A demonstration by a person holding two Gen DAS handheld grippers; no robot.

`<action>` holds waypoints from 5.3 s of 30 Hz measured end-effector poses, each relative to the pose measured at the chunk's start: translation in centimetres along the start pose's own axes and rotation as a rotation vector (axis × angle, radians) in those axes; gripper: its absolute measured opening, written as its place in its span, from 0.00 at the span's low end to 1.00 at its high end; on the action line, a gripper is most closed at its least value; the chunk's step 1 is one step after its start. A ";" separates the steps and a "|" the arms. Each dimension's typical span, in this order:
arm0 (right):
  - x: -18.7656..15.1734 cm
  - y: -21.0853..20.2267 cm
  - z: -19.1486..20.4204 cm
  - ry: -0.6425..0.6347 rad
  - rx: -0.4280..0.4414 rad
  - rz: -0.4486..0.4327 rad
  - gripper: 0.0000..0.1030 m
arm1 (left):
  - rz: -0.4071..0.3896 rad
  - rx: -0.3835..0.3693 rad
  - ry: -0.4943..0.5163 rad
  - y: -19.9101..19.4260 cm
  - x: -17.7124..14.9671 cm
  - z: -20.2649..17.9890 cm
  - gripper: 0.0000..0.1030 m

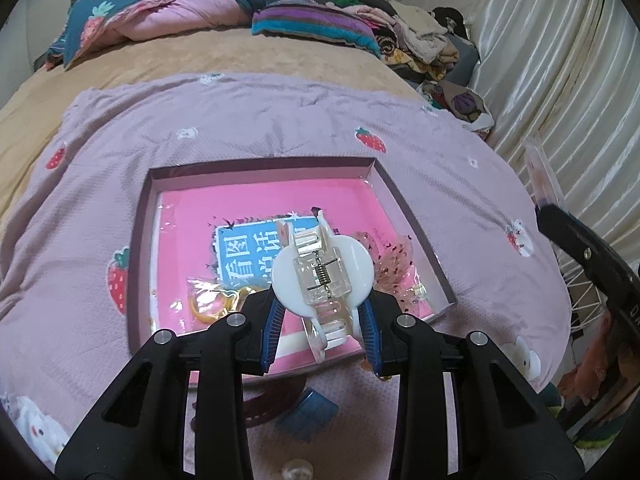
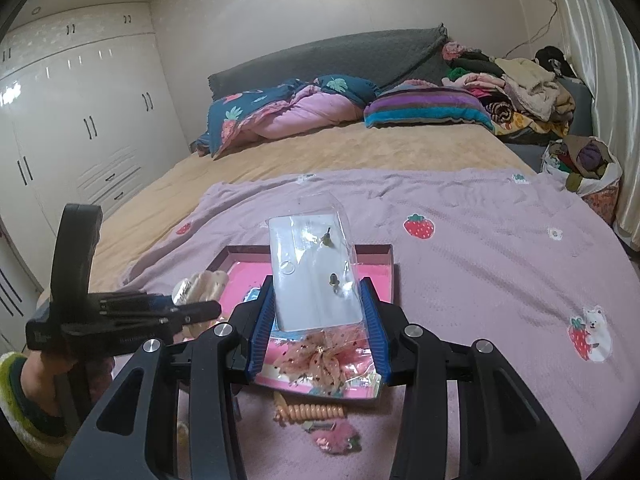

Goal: Organize jewelry
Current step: 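Carry earring card and claw clip into the pink tray and open both tools, then lift both open tools away from the tray toward the remaining jewelry, then grasp the clear plastic packet with left tool while right grasps the blue box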

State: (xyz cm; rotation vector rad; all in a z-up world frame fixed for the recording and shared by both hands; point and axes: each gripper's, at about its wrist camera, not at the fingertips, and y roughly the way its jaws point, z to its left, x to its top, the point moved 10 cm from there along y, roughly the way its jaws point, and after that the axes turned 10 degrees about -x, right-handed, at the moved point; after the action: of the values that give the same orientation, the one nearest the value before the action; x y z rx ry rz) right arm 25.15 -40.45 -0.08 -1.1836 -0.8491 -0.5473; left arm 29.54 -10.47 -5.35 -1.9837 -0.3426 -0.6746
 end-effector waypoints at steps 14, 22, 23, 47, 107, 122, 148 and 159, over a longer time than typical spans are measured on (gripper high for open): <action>-3.5 6.2 -1.8 0.019 -0.038 0.133 0.39 | 0.123 -0.021 0.002 6.2 -2.4 0.9 0.25; -5.6 8.1 -2.6 0.036 -0.047 0.179 0.39 | 0.157 -0.015 0.012 7.8 -3.3 1.3 0.26; -5.8 8.2 -2.6 0.036 -0.046 0.184 0.39 | 0.158 -0.011 0.013 7.9 -3.4 1.4 0.26; -8.6 8.9 -1.2 0.052 -0.008 0.261 0.60 | 0.094 0.038 0.022 3.8 -3.1 1.7 0.38; -4.1 -8.5 2.5 0.018 0.020 -0.011 0.94 | -0.247 0.145 -0.074 -15.3 -4.5 2.5 0.90; -7.3 -7.9 3.9 -0.023 0.029 0.050 0.94 | -0.199 0.175 -0.103 -14.5 -8.0 4.2 0.90; -13.7 -5.8 4.9 -0.101 0.025 0.176 0.94 | -0.056 0.259 -0.113 -11.5 -15.1 7.7 0.90; -15.2 -4.7 7.0 -0.146 0.052 0.210 0.94 | -0.030 0.316 -0.151 -11.4 -17.2 11.0 0.90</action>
State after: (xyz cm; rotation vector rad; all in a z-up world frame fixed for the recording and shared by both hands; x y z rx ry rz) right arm 10.77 -36.15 -8.74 -1.2588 -0.8457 -0.2689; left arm 13.43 5.34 -11.34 -1.7319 -0.5369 -0.4579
